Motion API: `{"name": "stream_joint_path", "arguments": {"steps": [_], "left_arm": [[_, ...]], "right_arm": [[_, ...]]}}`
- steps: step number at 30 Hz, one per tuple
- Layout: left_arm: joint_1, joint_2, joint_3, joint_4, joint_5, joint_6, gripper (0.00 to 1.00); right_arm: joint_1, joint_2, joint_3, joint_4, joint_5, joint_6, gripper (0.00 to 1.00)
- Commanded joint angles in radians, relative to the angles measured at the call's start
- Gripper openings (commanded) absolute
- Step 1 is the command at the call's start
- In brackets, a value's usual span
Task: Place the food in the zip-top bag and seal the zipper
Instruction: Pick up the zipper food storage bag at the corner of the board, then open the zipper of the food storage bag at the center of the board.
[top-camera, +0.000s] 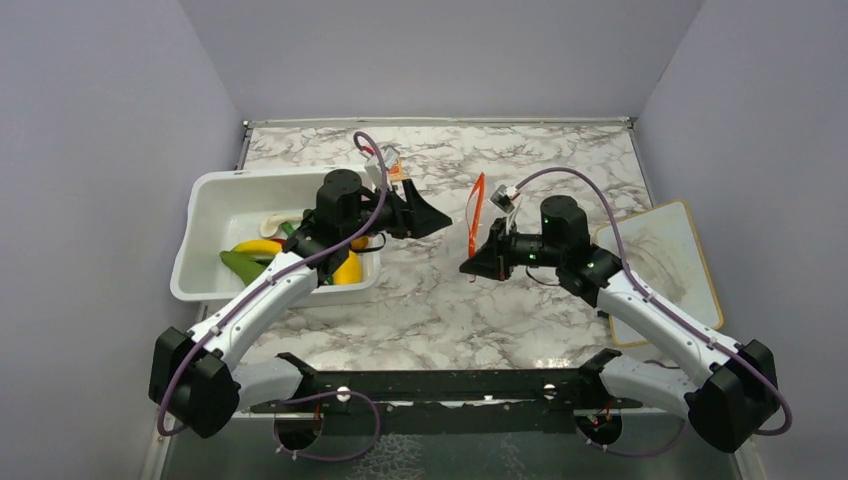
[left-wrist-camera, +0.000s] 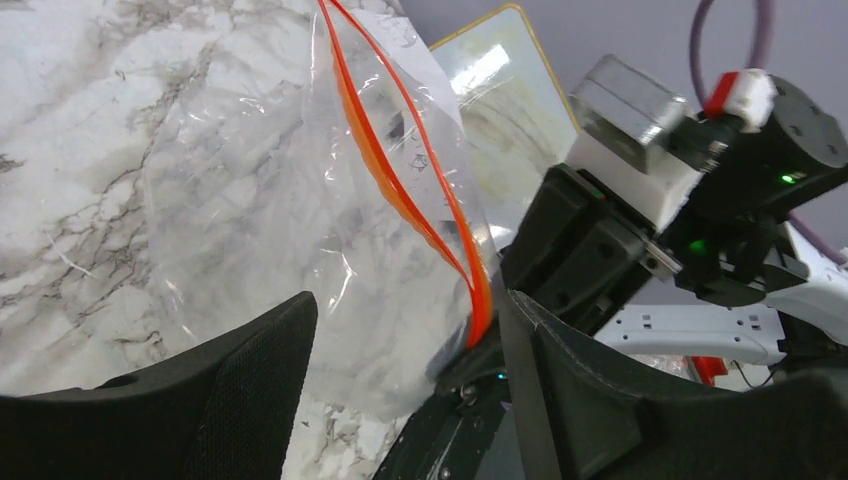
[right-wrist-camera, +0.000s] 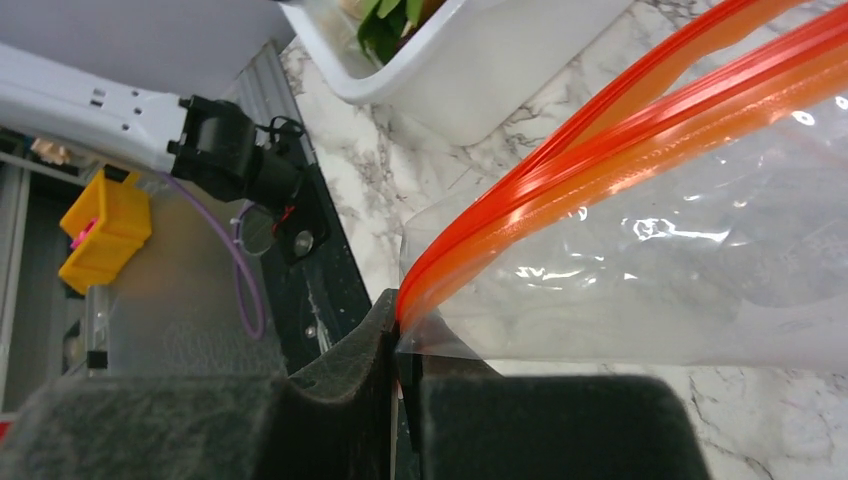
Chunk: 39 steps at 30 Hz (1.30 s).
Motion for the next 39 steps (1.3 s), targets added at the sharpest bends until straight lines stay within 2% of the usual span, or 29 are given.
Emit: {"name": "stream_joint_path", "arguments": {"steps": [1,5,9,28,31,36,39], "left_arm": [[-0.043,0.076,0.024,0.059,0.039,-0.039,0.69],[-0.060,0.106,0.014,0.097,0.015,-0.047,0.67],[-0.060,0.137,0.010,0.106,-0.020,-0.046,0.51],[-0.062,0.230,0.021,0.092,-0.048,-0.030,0.47],[-0.062,0.231,0.013,0.089,-0.048,-0.046,0.39],[-0.062,0.233,0.009,0.089,-0.039,-0.071,0.37],[-0.062,0.244,-0.001,0.124,-0.009,-0.087,0.24]], "right_arm": [[0.028,0.010,-0.010,0.042,-0.089,-0.039,0.04],[0.042,0.018,-0.019,0.063,-0.118,-0.038,0.04],[0.055,0.032,-0.017,0.071,-0.131,-0.040,0.04],[0.099,0.066,-0.008,0.070,-0.106,-0.055,0.04],[0.099,0.059,-0.012,0.074,-0.097,-0.053,0.04],[0.100,0.063,-0.018,0.074,-0.091,-0.056,0.04],[0.100,0.067,-0.016,0.069,-0.081,-0.049,0.05]]}}
